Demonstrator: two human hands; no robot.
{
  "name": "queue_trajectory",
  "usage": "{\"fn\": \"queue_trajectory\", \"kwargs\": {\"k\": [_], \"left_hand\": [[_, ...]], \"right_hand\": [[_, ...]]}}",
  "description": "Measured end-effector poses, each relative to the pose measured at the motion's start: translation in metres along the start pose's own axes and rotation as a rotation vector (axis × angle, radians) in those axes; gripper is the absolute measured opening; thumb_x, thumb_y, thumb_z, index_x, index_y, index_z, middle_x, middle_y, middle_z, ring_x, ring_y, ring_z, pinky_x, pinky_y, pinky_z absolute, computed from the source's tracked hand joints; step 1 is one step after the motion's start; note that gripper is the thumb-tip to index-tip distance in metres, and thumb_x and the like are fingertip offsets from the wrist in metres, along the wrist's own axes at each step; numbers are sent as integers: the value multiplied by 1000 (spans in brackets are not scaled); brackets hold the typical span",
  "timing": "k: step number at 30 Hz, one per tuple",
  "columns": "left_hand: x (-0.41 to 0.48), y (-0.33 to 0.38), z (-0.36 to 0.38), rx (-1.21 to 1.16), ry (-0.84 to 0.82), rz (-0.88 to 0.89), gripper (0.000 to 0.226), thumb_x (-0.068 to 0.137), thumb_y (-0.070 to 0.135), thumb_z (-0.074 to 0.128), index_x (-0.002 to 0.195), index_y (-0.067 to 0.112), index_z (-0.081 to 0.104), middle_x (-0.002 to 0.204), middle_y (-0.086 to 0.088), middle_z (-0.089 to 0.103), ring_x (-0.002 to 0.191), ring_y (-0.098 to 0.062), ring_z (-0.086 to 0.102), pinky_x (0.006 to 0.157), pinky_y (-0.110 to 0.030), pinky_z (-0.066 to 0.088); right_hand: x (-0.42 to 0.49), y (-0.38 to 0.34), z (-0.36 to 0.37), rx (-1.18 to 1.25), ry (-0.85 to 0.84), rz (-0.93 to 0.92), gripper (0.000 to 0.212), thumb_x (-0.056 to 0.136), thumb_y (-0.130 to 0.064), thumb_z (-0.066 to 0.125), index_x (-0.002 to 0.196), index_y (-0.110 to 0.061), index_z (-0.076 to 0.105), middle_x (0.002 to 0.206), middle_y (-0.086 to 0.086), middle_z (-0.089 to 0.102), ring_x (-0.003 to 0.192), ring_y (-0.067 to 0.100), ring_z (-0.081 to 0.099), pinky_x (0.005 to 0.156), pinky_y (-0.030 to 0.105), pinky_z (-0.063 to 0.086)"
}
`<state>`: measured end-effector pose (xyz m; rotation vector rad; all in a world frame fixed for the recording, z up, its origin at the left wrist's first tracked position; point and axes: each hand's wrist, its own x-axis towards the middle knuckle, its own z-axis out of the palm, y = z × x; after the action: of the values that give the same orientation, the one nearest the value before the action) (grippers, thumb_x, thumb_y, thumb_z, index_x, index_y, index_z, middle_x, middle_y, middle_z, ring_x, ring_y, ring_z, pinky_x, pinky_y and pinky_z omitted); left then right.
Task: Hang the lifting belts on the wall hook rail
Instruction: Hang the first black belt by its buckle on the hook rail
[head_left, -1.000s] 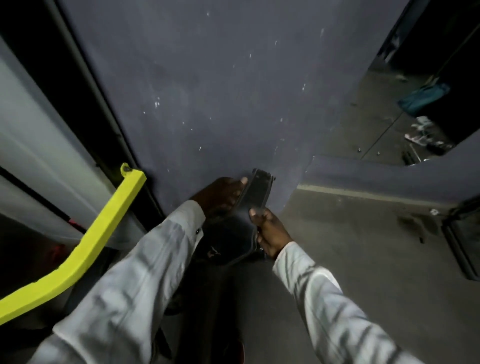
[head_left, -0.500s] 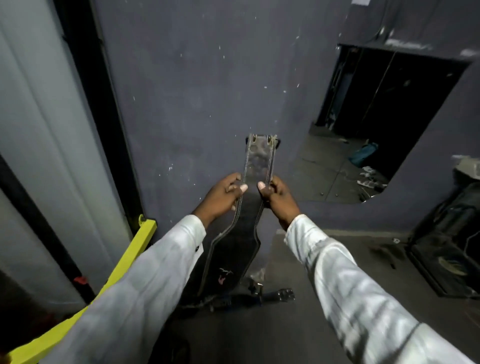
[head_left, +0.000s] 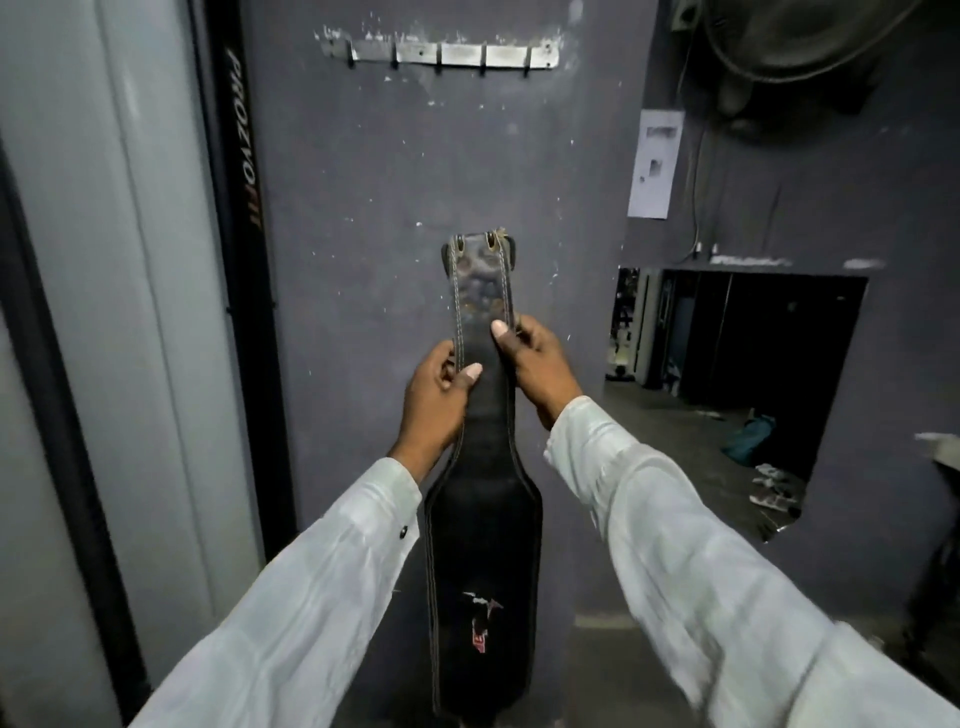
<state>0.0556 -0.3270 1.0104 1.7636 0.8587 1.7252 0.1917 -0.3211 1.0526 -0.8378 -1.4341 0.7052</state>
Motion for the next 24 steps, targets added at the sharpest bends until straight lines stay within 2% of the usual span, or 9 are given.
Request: {"fn": "queue_trajectory", "kwargs": {"k": [3, 8, 10, 12, 13, 16, 20, 22, 24], "left_hand": [[17, 20, 2, -40, 70, 27, 25, 89, 12, 62, 113, 17, 66, 107, -1, 74, 100, -20, 70, 96, -45, 55], [28, 36, 8, -37, -12, 70, 27, 97, 22, 58, 125, 22, 59, 114, 3, 72, 105, -13, 69, 95, -36, 55], [21, 30, 13, -54, -12, 34, 26, 99, 26, 56, 125, 25, 56, 98, 2, 72, 90, -15, 70, 85, -36, 56], [23, 32, 16, 0, 77, 73, 21, 98, 22, 57, 118, 24, 58, 73, 3, 61, 67, -14, 57, 71, -35, 50], [27, 36, 18, 16, 124, 102, 19, 97, 19, 57, 115, 23, 59, 72, 4, 58, 65, -12, 54, 70, -33, 48], [39, 47, 19, 24, 163, 150, 19, 97, 11, 55, 116, 16, 58, 91, 8, 67, 74, 1, 61, 78, -21, 49], [40, 48, 17, -8, -79, 126, 43, 96, 14, 59, 134, 25, 42, 121, -1, 67, 107, -14, 68, 96, -31, 53], [42, 51, 15, 17, -111, 120, 52, 93, 6, 60, 135, 27, 38, 118, -6, 69, 103, -16, 70, 94, -32, 55], [47, 54, 11, 37, -52, 134, 52, 91, 4, 61, 129, 34, 41, 110, -7, 72, 98, -18, 71, 90, -34, 57]], "right_hand": [[-6, 4, 4, -135, 2, -52, 24, 87, -52, 58, 101, -32, 58, 105, -3, 71, 100, 19, 68, 97, 49, 53], [-1, -9, -7, -137, 18, -175, 19, 88, -42, 57, 104, -34, 61, 107, -7, 72, 104, 14, 68, 99, 46, 52], [9, -23, -14, -163, 10, -215, 19, 91, -38, 59, 106, -27, 62, 106, -6, 72, 103, 14, 68, 99, 44, 52], [11, -27, -18, -204, 5, -239, 19, 93, -39, 59, 105, -25, 61, 104, -6, 72, 101, 14, 68, 97, 41, 52], [8, -26, -20, -231, 3, -226, 20, 93, -42, 58, 105, -26, 59, 102, -8, 71, 99, 13, 67, 97, 39, 52], [-4, -10, -23, -279, -66, -154, 26, 96, -44, 54, 114, -24, 56, 106, -12, 68, 100, 9, 64, 100, 36, 49], [-2, -17, -28, -255, -34, -163, 31, 88, -50, 54, 109, -26, 59, 106, -5, 72, 102, 15, 68, 99, 46, 51], [2, -19, -31, -241, -68, -153, 30, 88, -51, 56, 108, -28, 60, 105, -3, 73, 103, 16, 69, 99, 46, 52], [-3, -21, -33, -215, -120, -101, 27, 89, -50, 60, 107, -31, 60, 107, 0, 73, 104, 18, 69, 99, 45, 53]]}}
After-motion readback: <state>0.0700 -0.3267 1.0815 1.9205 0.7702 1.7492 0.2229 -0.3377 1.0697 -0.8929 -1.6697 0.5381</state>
